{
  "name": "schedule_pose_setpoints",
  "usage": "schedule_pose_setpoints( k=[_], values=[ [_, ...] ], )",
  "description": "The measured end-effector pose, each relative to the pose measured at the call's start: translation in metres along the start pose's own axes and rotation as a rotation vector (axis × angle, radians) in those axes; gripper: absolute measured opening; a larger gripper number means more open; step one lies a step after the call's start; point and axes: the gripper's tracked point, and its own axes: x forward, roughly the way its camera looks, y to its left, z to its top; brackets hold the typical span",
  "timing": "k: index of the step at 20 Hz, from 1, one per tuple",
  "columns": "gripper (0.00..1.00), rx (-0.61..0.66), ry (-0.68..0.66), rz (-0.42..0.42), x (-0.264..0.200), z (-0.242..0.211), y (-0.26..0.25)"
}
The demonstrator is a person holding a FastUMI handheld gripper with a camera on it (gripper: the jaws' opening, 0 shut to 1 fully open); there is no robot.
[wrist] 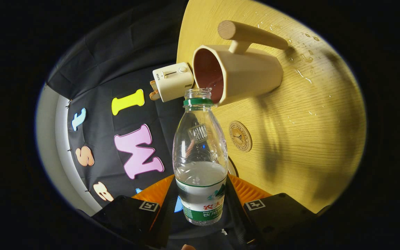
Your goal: Take the bottle from table, then pour the juice into the cup, finally place the bottle on the coaster
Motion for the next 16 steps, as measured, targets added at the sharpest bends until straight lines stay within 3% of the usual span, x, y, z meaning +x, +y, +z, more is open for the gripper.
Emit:
schedule_pose_setpoints(
  k=[16],
  values=[
    [0.75,0.061,-0.011,0.013,0.0014,0.0029,0.0065]
  ],
)
